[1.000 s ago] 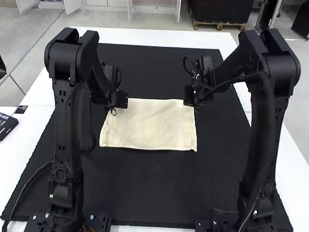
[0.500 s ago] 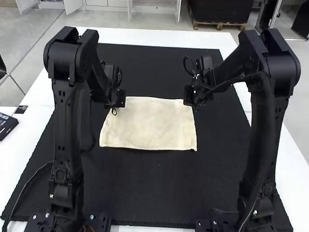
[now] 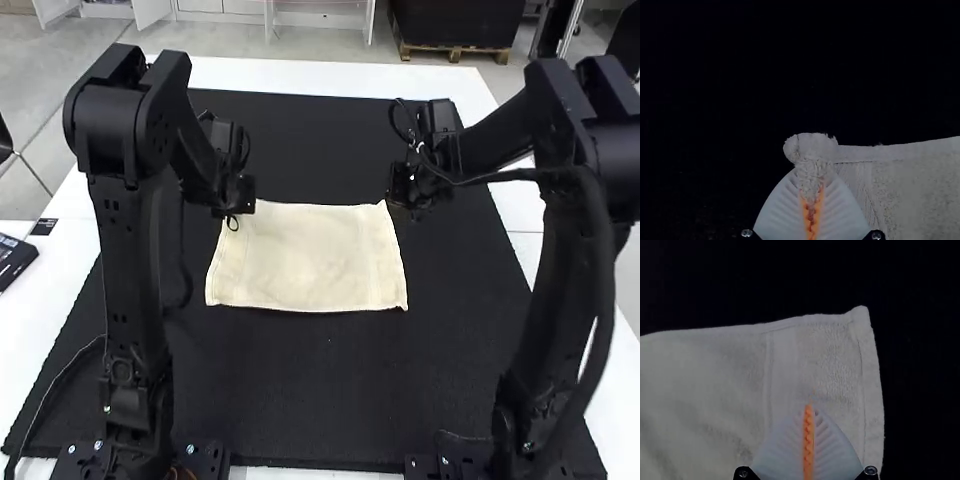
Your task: Fold the towel.
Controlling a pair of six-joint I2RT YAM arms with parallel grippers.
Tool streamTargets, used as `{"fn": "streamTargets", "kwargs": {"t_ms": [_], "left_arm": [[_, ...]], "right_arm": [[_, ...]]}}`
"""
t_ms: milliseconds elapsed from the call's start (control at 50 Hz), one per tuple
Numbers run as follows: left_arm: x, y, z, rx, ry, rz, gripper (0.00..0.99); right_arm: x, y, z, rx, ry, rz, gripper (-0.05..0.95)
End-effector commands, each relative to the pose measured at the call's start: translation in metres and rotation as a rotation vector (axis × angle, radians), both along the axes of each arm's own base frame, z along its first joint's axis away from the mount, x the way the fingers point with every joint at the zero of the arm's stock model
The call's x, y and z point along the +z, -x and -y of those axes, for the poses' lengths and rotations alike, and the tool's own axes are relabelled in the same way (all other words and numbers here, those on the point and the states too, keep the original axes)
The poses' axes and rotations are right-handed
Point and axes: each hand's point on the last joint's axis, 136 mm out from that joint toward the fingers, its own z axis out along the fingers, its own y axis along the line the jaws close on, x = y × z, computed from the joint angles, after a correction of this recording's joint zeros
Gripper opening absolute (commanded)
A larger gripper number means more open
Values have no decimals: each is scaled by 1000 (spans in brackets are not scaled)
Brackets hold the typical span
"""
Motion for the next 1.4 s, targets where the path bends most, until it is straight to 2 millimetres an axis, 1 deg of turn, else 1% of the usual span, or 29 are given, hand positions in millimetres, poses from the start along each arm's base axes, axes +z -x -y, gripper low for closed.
{"fn": "streamTargets", "kwargs": {"t_ms": [0, 40, 160, 280, 300, 320, 380, 440, 480, 500, 560, 620, 680, 720, 940, 1000, 1120, 1200, 1260, 1340, 1380], "left_arm": [[10, 3, 23, -46, -6, 32, 20], [12, 3, 27, -55, -5, 40, 20], [12, 2, 28, -55, -5, 43, 20], [10, 3, 25, -51, -5, 38, 20], [10, 3, 24, -48, -6, 38, 20], [10, 3, 22, -45, -6, 38, 20], [10, 2, 17, -35, -5, 39, 20], [10, 2, 12, -24, -5, 39, 20], [10, 1, 8, -15, -5, 38, 20], [10, 2, 7, -14, -5, 36, 20], [10, 1, 2, -4, -6, 35, 20], [8, 2, -1, 2, -7, 29, 20], [7, 3, -2, 6, -6, 23, 20], [6, 4, -1, 4, -4, 23, 20], [6, 4, 0, 2, -3, 24, 20], [6, 4, 2, -5, 3, 22, 20], [6, 4, 2, -9, 9, 20, 20], [5, 5, 3, -10, 12, 18, 20], [5, 5, 4, -13, 16, 18, 20], [5, 5, 3, -13, 16, 18, 20], [5, 4, 3, -12, 18, 19, 20]], "right_arm": [[8, 0, 10, -51, -6, 26, -18], [6, 0, 11, -54, -6, 32, -18], [2, -9, 17, -86, -22, 84, -16], [-19, -11, 21, -98, -21, 63, -11], [-24, -12, 21, -97, -22, 59, 28], [-27, -12, 18, -88, -30, 57, 98], [-36, -19, 15, -80, -43, 69, 157], [-39, -29, 12, -85, -65, 93, 339], [-44, -33, 10, -78, -68, 84, 456], [-51, -35, 9, -79, -65, 70, 526], [-67, -37, 9, -78, -57, 31, 570], [-78, -39, 8, -80, -52, -10, 613], [-77, -38, -2, -51, -86, -33, 613], [-75, -39, -4, -48, -91, -32, 611], [-62, -56, -5, -44, -99, 15, 610], [-64, -58, -5, -44, -95, 15, 611], [-77, -62, -3, -30, -55, 7, 611], [-91, -60, 1, -27, -6, -14, 611], [-102, -59, 9, -28, 69, -32, 611], [-115, -54, 14, -30, 99, -64, 611], [-119, -54, 17, -34, 123, -63, 611]]}}
